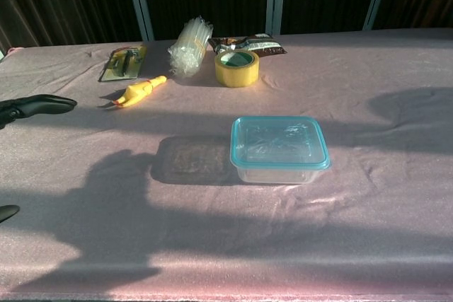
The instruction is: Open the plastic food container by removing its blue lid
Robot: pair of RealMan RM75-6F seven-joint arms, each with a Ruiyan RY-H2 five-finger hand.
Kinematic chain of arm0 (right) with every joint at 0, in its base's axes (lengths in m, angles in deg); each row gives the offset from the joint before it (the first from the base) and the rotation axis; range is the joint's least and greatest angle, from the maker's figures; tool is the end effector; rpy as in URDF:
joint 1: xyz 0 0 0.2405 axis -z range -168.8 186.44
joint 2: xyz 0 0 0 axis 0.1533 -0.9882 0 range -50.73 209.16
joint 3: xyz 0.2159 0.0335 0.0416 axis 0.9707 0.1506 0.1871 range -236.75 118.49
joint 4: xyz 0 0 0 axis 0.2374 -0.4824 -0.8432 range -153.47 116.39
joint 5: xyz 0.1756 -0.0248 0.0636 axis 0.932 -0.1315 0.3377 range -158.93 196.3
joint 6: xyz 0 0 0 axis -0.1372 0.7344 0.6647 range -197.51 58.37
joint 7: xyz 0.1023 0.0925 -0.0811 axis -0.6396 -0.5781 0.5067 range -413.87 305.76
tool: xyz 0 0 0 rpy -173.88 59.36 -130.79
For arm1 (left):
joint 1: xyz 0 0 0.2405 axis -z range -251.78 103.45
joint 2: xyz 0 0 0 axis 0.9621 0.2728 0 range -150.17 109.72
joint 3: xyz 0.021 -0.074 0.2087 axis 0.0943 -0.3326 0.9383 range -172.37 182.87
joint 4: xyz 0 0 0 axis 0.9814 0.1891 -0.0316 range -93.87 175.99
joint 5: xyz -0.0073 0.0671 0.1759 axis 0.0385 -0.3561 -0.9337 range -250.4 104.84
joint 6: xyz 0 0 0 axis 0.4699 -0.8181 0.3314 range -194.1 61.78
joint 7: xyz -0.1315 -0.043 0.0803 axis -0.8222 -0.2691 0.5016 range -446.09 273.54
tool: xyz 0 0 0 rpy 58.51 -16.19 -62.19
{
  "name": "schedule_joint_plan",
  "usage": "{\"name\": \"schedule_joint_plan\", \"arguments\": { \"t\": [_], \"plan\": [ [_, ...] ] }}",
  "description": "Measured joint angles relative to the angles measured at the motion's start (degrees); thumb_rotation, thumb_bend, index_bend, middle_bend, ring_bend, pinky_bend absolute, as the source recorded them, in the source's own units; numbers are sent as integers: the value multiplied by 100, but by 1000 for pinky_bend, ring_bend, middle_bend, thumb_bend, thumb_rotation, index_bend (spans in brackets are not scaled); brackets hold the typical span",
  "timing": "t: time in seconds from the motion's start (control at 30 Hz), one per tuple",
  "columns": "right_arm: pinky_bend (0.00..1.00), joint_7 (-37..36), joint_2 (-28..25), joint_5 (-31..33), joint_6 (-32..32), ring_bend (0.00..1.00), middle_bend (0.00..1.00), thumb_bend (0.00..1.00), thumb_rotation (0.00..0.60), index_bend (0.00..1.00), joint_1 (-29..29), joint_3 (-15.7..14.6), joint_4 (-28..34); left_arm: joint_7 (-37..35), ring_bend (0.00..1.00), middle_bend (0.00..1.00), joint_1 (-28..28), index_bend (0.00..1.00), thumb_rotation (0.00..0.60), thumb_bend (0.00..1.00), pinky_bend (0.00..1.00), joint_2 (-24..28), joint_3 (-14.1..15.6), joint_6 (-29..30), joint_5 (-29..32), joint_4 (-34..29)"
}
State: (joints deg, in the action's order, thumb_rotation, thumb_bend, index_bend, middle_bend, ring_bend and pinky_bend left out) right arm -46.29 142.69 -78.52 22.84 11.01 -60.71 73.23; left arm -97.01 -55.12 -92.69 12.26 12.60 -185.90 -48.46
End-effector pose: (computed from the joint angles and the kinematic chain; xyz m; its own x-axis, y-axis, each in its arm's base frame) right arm -0.2644 -0.1436 0.1627 0.5329 0.0106 0.8461 -0.8423 -0.0893 0.5316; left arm -0.1759 0.1838 0.0644 0.3038 0.2814 0.9102 0.7831 -0.6179 -0.0704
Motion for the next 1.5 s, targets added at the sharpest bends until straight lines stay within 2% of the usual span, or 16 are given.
{"name": "schedule_joint_plan", "arguments": {
  "t": [0.07, 0.23, 0.5, 0.63, 0.97, 1.5],
  "plan": [
    [0, -17, -11, 18, -18, 0, 0, 133, 600, 0, -2, -1, 1, -127, 0, 0, 269, 0, 600, 297, 0, -221, -72, -217, -71, -29],
    [0, -163, -80, 36, -35, 0, 0, 133, 600, 0, -7, -10, -4, -134, 0, 0, 895, 0, 600, 302, 0, -955, -485, -945, 127, 3],
    [0, -315, -158, 163, -114, 0, 0, 133, 600, 0, -26, 14, -14, 51, 0, 0, 1737, 0, 600, 300, 0, -1831, -1103, -2130, 1062, 283],
    [0, -448, -217, 172, -148, 0, 0, 133, 600, 0, -40, 3, -13, 266, 0, 0, 2037, 0, 600, 302, 0, -2207, -1308, -2535, 1524, 571],
    [0, -654, -323, 208, -153, 0, 0, 133, 600, 0, -32, -10, -10, 682, 0, 0, 2423, 0, 600, 299, 0, -2863, -1534, -2781, 2122, 1331],
    [0, -967, -451, 284, -106, 0, 0, 133, 600, 0, 19, -12, -72, 252, 0, 0, 3027, 0, 600, 291, 0, -3551, -1687, -3052, 2574, 2323]
  ]
}}
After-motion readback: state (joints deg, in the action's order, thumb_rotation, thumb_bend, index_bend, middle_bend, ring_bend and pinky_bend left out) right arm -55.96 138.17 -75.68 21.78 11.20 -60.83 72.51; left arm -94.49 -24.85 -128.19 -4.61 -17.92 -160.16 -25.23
